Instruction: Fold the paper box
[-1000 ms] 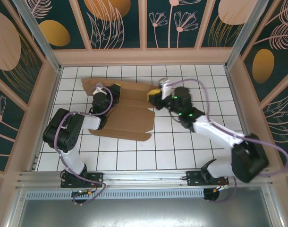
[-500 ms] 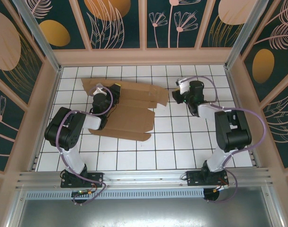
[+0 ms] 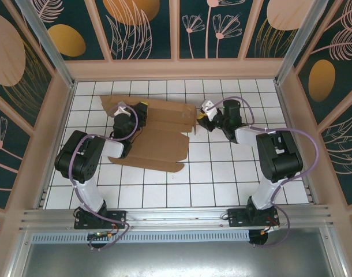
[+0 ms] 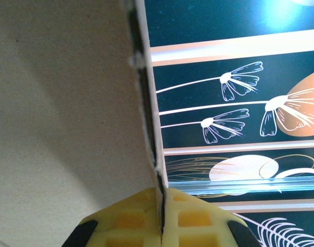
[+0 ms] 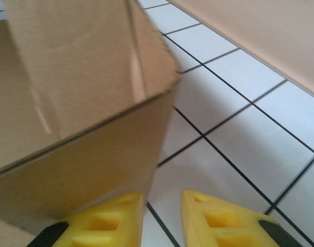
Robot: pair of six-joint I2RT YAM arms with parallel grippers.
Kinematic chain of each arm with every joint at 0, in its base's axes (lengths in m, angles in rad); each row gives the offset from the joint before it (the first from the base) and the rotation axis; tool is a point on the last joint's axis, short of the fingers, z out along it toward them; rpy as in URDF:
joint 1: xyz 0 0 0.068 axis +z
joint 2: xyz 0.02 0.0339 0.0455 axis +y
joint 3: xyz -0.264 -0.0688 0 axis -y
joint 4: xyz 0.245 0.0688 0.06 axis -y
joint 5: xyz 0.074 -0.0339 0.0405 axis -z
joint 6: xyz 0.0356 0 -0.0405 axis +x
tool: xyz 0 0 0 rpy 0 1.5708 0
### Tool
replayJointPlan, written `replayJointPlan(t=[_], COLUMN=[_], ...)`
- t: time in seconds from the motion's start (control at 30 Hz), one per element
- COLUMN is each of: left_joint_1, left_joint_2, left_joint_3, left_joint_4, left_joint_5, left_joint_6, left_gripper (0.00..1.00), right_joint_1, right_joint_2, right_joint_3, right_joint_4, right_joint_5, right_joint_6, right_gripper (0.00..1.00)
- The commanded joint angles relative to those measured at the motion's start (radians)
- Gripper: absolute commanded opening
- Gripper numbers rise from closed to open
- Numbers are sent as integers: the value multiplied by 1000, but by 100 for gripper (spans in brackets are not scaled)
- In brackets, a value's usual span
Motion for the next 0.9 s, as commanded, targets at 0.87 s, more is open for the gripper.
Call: replayJointPlan(t=[0.87], left_joint_1=[5], left_joint_2=[11], left_joint_3=[22], left_joint_4=[-17], left_joint_5=[60], left_joint_6=[-10], left_gripper=[0], right_joint_1=[67], right_joint_2=[-22], right_joint_3=[-70], right_joint_4=[209], right_joint_5=[-219], right_joint_6=[42], right_gripper=[40])
